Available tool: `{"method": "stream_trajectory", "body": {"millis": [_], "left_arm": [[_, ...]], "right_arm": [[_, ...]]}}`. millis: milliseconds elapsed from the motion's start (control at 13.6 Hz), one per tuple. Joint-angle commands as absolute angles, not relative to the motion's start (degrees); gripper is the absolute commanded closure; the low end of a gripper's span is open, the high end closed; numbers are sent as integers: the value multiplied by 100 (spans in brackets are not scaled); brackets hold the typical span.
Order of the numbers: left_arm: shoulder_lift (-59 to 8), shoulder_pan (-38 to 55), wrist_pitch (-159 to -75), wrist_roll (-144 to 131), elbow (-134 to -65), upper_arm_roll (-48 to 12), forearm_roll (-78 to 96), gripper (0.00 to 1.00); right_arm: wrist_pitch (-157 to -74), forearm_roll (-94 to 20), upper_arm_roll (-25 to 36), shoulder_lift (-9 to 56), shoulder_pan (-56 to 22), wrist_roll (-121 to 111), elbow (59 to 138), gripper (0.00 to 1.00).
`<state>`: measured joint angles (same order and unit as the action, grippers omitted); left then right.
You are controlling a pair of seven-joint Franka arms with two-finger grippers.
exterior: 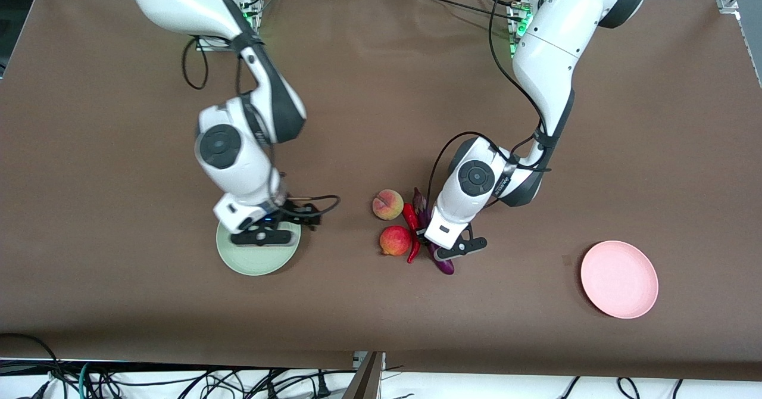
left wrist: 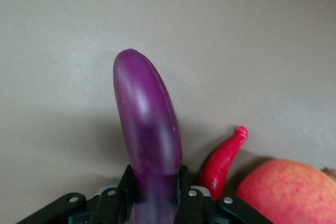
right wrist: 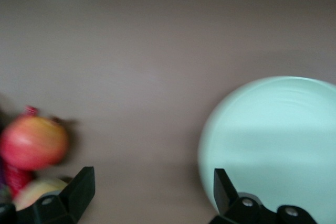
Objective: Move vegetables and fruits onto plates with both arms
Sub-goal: 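Carry the eggplant to the pink plate while the right gripper grasps the pomegranate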
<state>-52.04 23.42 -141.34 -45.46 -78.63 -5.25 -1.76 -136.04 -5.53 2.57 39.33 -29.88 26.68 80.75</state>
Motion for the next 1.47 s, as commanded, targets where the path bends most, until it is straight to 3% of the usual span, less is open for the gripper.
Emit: {"method": "stream_trajectory", "body": {"millis": [0,221,442,663,958,1400], "left_arm": [[-4879,1909,-13441,-3522,-7840,-519,-220,100],[-4527,1268,-12913,-1860,-7840,-510,-158,100],[-4237,828,-12517,-435,-7927,-361,-167,100],[-4105,502,-12121,743,-7972,112,-167,97],[-4210,334,-12382,1494,-8077,640,193,97],[-4411,26,-13552,1485,-8473,677,220,93]], "right_arm": [[-14542,-624,-9,4586,-3224,3460,7673,0],[-15818,-607,9,5385,-3690,3961,7253,0],[-15987,-571,61,5923,-3867,4245,6611,0],[-16251,-580,62,6038,-3850,4236,6522,0],[-16470,-580,53,6468,-3806,4236,6144,0],[-16698,-589,53,6591,-3814,4245,6178,1]]}}
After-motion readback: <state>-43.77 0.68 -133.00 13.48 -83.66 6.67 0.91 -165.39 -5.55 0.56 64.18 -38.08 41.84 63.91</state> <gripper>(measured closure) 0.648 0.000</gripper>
